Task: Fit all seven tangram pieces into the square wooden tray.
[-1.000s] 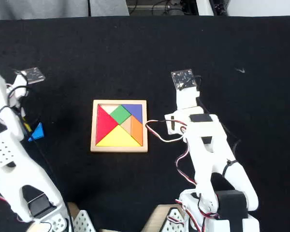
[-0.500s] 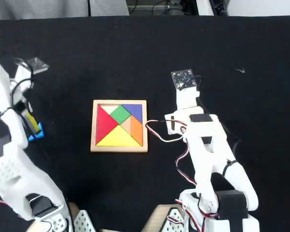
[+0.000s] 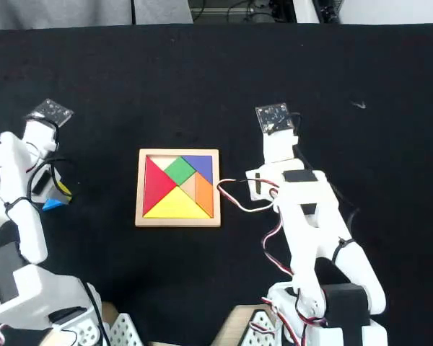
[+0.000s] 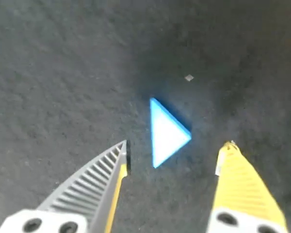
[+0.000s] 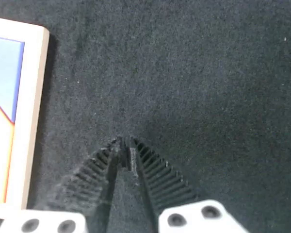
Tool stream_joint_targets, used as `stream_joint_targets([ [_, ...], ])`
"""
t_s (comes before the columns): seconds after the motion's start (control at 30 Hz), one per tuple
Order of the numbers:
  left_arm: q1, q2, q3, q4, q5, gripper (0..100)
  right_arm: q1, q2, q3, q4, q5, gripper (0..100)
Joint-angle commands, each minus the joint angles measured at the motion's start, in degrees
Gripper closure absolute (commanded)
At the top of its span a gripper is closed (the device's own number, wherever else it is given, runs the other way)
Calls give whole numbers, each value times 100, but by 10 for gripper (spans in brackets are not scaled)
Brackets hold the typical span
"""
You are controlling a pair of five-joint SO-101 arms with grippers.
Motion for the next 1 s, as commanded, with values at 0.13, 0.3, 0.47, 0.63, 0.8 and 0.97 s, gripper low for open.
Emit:
stream_joint_targets([
  [0.13,84,1398,-936,-105,325,720,79,4,-13,-88,18,987],
  [0.3,75,1855,-1235,-114,571,734,79,4,-13,-97,18,987],
  [0.47,215,1864,-1262,-114,571,734,79,4,-13,-97,18,987],
  [0.63,312,1908,-1130,-97,598,734,79,4,-13,-97,18,987],
  [0.8,303,1873,-936,-105,571,806,79,4,-13,-97,35,987],
  [0.97,259,1873,-945,-105,563,821,79,4,-13,-97,35,987],
])
